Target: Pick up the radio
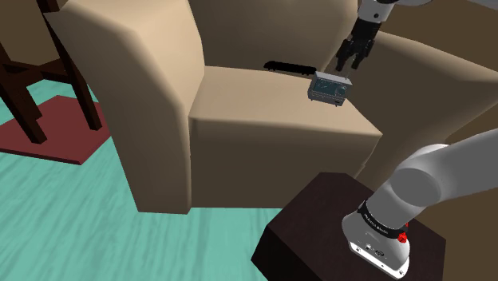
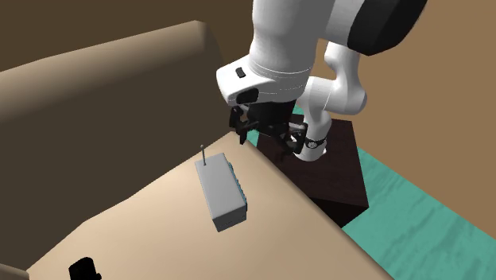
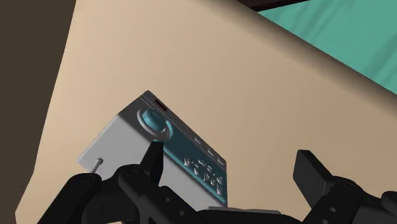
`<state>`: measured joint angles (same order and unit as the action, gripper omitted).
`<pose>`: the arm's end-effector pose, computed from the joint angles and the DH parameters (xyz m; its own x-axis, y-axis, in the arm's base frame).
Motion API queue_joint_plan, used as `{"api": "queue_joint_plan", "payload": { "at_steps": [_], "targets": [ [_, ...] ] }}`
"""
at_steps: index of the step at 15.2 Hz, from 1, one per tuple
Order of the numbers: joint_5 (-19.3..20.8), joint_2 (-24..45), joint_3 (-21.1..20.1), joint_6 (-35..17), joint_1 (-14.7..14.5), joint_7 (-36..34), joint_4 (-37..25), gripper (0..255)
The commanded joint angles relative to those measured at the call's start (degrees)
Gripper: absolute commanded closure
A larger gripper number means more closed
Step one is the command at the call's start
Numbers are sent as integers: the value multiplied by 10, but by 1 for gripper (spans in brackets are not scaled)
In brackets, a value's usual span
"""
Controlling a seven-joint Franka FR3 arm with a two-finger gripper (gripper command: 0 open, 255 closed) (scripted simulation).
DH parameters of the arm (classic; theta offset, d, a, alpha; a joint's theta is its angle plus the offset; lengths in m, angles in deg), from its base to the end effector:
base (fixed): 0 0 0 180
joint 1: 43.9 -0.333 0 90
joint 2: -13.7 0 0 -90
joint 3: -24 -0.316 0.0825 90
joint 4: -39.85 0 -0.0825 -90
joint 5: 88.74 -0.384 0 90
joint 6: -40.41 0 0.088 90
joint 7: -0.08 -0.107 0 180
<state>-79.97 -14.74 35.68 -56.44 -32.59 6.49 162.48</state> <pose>0.3630 -0.1870 0.5965 0.9682 -0.2481 0.0314 -0.2496 -0.9665 0.0598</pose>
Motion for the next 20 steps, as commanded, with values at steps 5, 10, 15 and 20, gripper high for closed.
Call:
{"api": "queue_joint_plan", "payload": {
  "at_steps": [5, 10, 15, 20],
  "targets": [
    [19, 70, 41, -28, 22, 30, -73, 0],
    [21, 127, 74, -43, 37, 57, -139, 0],
    [25, 122, 76, -82, 38, 51, -95, 0],
    [27, 120, 76, -100, 39, 48, -74, 255]
  ]
}}
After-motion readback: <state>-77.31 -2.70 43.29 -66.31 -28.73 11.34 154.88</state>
